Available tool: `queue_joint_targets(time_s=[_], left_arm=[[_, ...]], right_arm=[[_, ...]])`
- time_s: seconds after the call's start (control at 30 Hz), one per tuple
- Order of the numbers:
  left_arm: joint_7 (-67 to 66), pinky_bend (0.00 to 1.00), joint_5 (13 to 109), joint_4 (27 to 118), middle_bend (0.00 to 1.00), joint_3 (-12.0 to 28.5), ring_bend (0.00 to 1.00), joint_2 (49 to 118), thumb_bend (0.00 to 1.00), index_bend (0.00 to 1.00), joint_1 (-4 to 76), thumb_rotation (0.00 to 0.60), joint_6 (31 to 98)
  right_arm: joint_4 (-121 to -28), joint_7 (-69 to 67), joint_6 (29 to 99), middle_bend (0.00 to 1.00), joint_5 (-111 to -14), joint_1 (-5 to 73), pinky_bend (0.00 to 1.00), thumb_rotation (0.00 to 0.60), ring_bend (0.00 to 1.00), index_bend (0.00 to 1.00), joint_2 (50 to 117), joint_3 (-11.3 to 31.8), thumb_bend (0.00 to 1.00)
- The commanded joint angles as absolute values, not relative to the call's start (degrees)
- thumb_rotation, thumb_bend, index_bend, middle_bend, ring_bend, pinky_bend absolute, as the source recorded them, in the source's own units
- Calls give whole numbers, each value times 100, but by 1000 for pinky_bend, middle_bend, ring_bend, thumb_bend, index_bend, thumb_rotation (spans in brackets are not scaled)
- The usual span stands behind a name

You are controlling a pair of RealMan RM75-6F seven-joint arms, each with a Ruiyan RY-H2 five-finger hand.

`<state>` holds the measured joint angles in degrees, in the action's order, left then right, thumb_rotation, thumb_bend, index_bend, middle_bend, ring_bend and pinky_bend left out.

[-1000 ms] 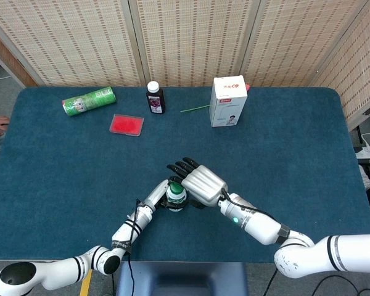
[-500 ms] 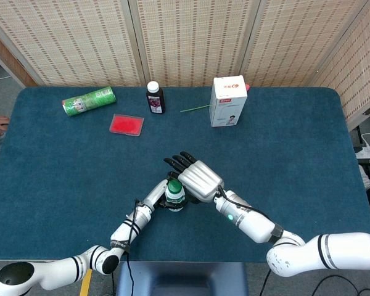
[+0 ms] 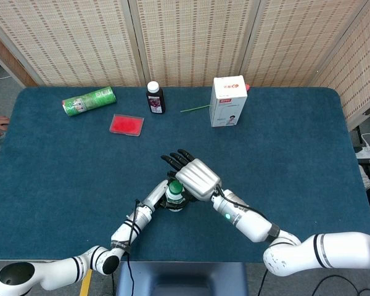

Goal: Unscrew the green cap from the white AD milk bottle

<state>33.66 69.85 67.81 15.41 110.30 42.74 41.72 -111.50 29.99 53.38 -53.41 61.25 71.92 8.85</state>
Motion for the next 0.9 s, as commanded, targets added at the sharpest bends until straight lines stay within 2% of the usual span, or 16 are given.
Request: queue_joint_targets(time_s=[0.03,0.37,0.57,0.7,0.8,0.9], left_arm=[[3369,56,6981,6793,768,1548,313,11028,806,619,4274,600,4172],[3332,56,6967,6846,768,1561,312,11002,807,619,4266,600,4200],[3352,56,6970,6853,769,1553,312,10977,804,619,4245,600,4206],[3415,56,6996,6903,761,1550,312,10898,778,619,4195,600,4246],[3492,55,7024,6917,704,1553,295,10884,734,612,4145,600,4323],[3600,47,7121,6922,558,1531,217,10870,685,525,4147,600,4331]], right_arm=[[-11142,3031,5359,0,-5321,6129,0,600,0,458,7222,894,243],[-11089,2956,5585,11,-5502,6074,0,600,0,526,7375,1024,243],[-11066,2818,5758,19,-5631,5946,0,600,0,532,7315,1106,243],[-10957,2854,5824,19,-5630,5759,0,600,0,531,7089,965,243],[-10762,2767,5792,19,-5705,5548,0,600,0,524,6950,741,243],[-10500,2547,5693,19,-5811,5363,0,600,0,518,6902,576,243]])
